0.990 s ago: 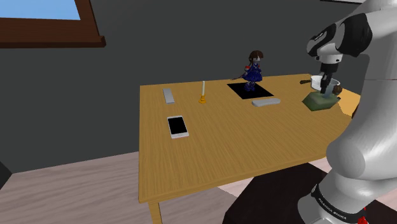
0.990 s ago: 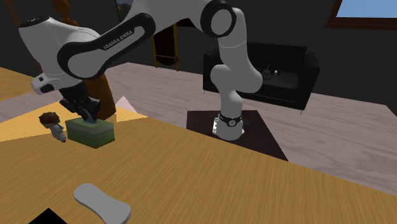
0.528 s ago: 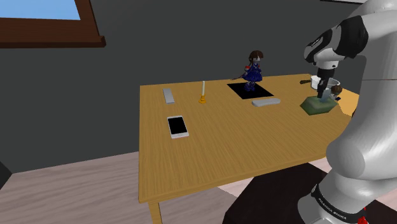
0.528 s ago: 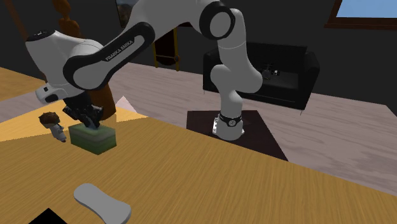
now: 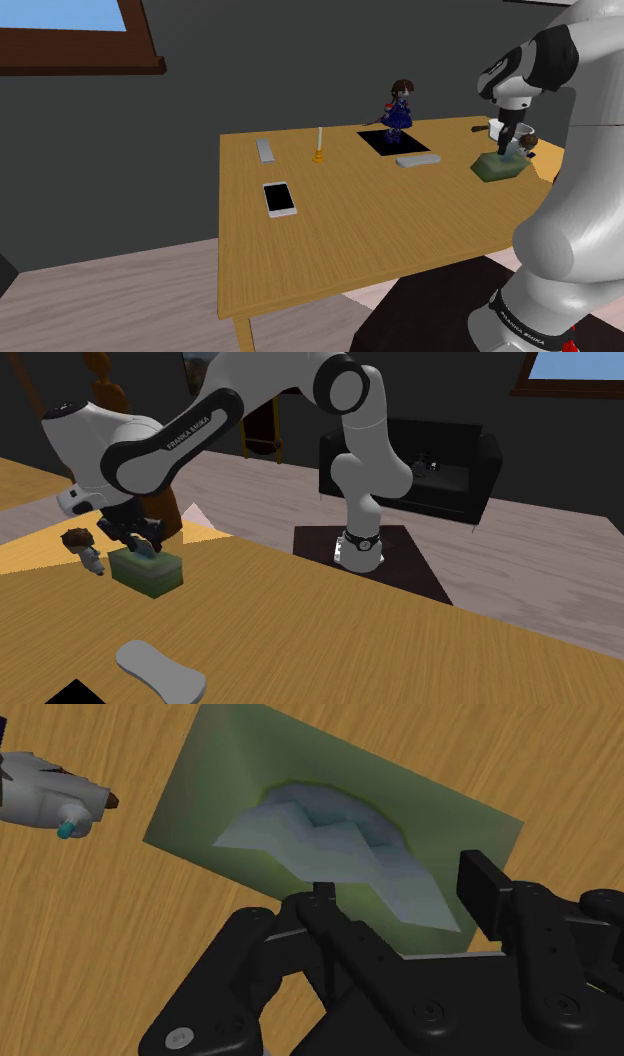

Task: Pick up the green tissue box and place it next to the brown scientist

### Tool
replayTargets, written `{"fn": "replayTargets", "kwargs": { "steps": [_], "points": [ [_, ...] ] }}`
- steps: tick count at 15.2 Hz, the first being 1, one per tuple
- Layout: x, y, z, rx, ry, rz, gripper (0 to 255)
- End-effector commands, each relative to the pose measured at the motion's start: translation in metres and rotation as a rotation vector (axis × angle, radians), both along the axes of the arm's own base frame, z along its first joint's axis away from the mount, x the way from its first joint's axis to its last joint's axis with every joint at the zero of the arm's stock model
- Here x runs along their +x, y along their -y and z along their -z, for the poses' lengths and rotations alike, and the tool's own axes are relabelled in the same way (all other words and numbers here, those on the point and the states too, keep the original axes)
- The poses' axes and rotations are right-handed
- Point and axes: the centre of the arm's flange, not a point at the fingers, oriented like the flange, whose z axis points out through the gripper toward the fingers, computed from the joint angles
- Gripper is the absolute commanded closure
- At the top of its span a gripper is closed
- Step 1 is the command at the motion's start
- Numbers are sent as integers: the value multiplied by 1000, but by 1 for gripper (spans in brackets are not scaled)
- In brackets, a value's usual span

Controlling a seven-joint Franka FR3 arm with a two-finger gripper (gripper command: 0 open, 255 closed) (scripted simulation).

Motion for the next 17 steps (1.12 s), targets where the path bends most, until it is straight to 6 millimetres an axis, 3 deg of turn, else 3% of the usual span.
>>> {"fn": "replayTargets", "kwargs": {
  "steps": [1,5,9,17],
  "points": [
    [-2,0,2,2,-4,4,0],
    [-3,1,2,2,-4,4,0],
    [8,-1,-47,2,-4,4,0],
    [8,-1,-47,2,-4,4,0]
  ]
}}
